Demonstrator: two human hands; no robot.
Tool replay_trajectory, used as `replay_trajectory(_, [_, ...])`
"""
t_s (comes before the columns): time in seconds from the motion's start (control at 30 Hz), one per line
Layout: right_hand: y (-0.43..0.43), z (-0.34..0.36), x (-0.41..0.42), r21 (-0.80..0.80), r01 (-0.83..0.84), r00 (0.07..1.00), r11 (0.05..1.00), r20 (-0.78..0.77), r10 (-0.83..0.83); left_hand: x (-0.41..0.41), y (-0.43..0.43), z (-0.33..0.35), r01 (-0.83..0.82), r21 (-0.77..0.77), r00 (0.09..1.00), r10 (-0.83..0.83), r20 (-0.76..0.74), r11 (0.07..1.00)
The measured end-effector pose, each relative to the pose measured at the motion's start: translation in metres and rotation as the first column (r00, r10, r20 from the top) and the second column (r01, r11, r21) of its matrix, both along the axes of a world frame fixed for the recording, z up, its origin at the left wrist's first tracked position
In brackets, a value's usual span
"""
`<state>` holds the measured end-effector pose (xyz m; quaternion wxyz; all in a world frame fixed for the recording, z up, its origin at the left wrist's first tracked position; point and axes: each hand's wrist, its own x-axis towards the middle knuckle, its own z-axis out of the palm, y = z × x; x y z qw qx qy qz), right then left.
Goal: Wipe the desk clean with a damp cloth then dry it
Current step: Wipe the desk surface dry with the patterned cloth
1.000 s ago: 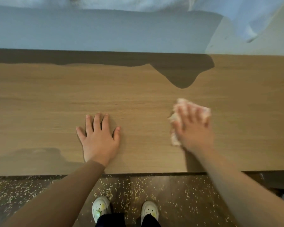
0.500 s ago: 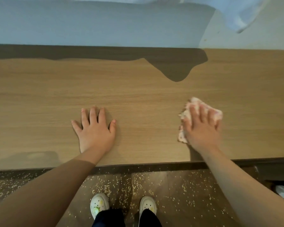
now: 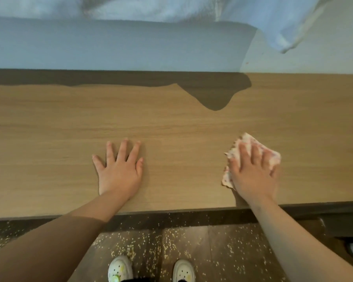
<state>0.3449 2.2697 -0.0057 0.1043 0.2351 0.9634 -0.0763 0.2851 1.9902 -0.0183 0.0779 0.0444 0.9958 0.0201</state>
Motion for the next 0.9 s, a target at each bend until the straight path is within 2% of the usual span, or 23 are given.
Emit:
replay_trajectory(0.07, [-0.004,0.004,0.004,-0.011,0.052,0.999,0.999,0.012,-0.052,-0.002,0.001,0.004,0.057,-0.032,0.998,-0.057,0.012,0.998])
replay_trajectory(0.13, [-0.035,0.004,0.008,-0.004,-0.135,0.991,0.991,-0.016,0.135,-0.008,0.003,0.008,0.149,-0.08,0.989,-0.15,-0.002,0.986])
replay_trajectory(0.2, [-0.067,0.0,0.008,-0.003,-0.382,0.922,0.924,-0.066,0.381,-0.021,0.007,0.01,0.204,-0.063,0.978,-0.207,-0.036,0.977])
replay_trajectory(0.27, [-0.079,-0.003,-0.003,-0.021,-0.496,0.867,0.868,-0.062,0.494,-0.043,0.016,0.013,0.143,0.026,0.989,-0.142,-0.036,0.989])
replay_trajectory(0.37, [-0.065,-0.006,-0.032,-0.007,-0.543,0.838,0.84,-0.068,0.541,-0.078,0.03,0.011,0.091,0.057,0.996,-0.09,-0.022,0.994])
replay_trajectory(0.43, [-0.049,-0.007,-0.053,0.012,-0.503,0.862,0.864,-0.06,0.503,-0.092,0.034,0.005,0.089,0.047,0.996,-0.089,-0.006,0.995])
replay_trajectory(0.67, [0.011,-0.012,-0.141,0.012,-0.137,0.987,0.991,-0.084,0.137,-0.094,0.036,-0.005,0.069,0.035,0.996,-0.067,-0.063,0.997])
replay_trajectory(0.73, [0.0,-0.011,-0.144,0.013,-0.113,0.99,0.993,-0.089,0.114,-0.096,0.036,-0.005,0.065,0.05,0.996,-0.062,-0.068,0.997])
replay_trajectory(0.8, [-0.03,-0.014,-0.125,0.058,-0.332,0.928,0.941,-0.158,0.337,-0.096,0.035,-0.006,0.057,0.085,0.995,-0.049,-0.087,0.995])
replay_trajectory(0.87, [-0.049,-0.014,-0.101,0.064,-0.597,0.782,0.8,-0.179,0.597,-0.094,0.034,-0.006,0.05,0.122,0.991,-0.034,-0.126,0.991])
replay_trajectory(0.9, [-0.041,-0.012,-0.105,0.058,-0.649,0.745,0.759,-0.154,0.649,-0.094,0.034,-0.006,0.043,0.134,0.991,-0.025,-0.128,0.99])
